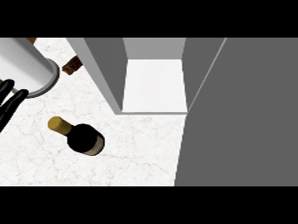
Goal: Pick up the wine, place it into the cabinet and close the cabinet
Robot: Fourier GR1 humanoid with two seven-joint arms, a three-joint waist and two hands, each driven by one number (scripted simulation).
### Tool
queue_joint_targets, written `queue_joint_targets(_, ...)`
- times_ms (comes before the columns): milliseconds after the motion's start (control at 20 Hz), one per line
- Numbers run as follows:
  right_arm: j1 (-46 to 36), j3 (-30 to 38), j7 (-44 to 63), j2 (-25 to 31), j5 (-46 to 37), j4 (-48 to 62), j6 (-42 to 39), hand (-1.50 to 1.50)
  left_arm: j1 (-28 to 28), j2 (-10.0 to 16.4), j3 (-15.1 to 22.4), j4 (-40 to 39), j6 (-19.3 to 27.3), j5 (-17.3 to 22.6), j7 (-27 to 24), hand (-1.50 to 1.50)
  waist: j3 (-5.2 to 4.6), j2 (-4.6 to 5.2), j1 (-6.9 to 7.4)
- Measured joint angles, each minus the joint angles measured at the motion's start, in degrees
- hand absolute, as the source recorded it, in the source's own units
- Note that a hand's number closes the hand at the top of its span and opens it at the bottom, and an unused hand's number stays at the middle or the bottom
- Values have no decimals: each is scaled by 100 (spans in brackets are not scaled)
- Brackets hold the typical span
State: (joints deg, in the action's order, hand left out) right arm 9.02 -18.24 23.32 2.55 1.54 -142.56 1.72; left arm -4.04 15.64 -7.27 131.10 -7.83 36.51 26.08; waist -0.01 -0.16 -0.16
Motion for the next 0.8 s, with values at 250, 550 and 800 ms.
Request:
queue_joint_targets(250,-6,-418,171,-29,-91,-45,244,-150,-167,138,-193,95,295,116,441,-150,-1,-3,-11)
queue_joint_targets(550,-349,-698,596,-1,-224,-64,634,-150,-107,142,-207,90,347,85,579,-150,-4,-6,-14)
queue_joint_targets(800,-440,-913,724,76,-297,-78,879,-150,-153,120,-177,-53,314,-56,568,-150,-4,-6,-37)
